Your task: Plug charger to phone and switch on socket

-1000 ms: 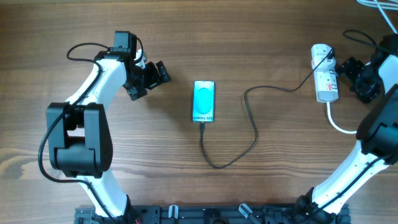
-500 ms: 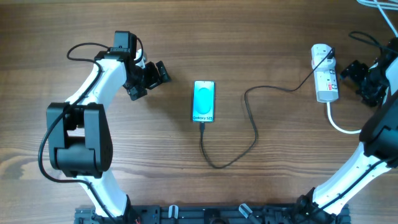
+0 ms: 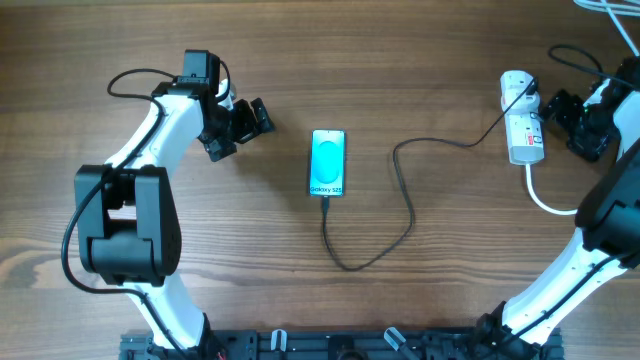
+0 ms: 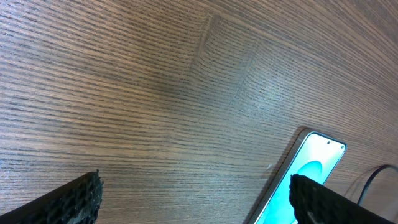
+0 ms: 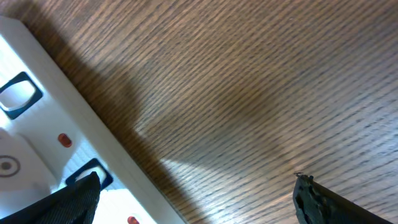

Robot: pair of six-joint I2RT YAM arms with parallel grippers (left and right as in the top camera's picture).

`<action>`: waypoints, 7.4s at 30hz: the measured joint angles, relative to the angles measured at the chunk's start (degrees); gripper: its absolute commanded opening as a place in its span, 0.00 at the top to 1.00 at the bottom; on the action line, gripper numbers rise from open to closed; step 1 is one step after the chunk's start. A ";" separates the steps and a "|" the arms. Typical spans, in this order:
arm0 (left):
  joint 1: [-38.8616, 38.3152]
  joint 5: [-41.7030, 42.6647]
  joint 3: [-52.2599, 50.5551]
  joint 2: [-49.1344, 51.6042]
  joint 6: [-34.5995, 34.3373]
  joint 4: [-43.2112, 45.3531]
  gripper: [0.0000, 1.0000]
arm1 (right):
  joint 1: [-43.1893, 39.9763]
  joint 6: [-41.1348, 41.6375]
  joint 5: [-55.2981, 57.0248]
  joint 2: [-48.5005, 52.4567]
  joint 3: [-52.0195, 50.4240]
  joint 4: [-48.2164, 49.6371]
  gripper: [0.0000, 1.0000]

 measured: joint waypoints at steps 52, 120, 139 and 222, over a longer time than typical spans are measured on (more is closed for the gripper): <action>0.00 0.00 0.00 0.00 0.00 0.00 0.00 | 2.91 5.31 9.31 -2.69 -3.72 2.84 0.00; 0.00 -0.02 0.00 0.00 0.00 0.00 0.00 | 2.86 -8.52 4.57 -9.42 -3.89 -2.10 0.00; 0.00 0.00 0.00 0.02 0.00 0.00 0.00 | 2.86 -8.52 4.55 -9.42 -3.89 6.25 0.00; -5.62 -20.68 -77.55 -111.71 9.25 38.14 0.00 | 2.86 -8.52 4.15 -9.42 -3.89 6.40 0.00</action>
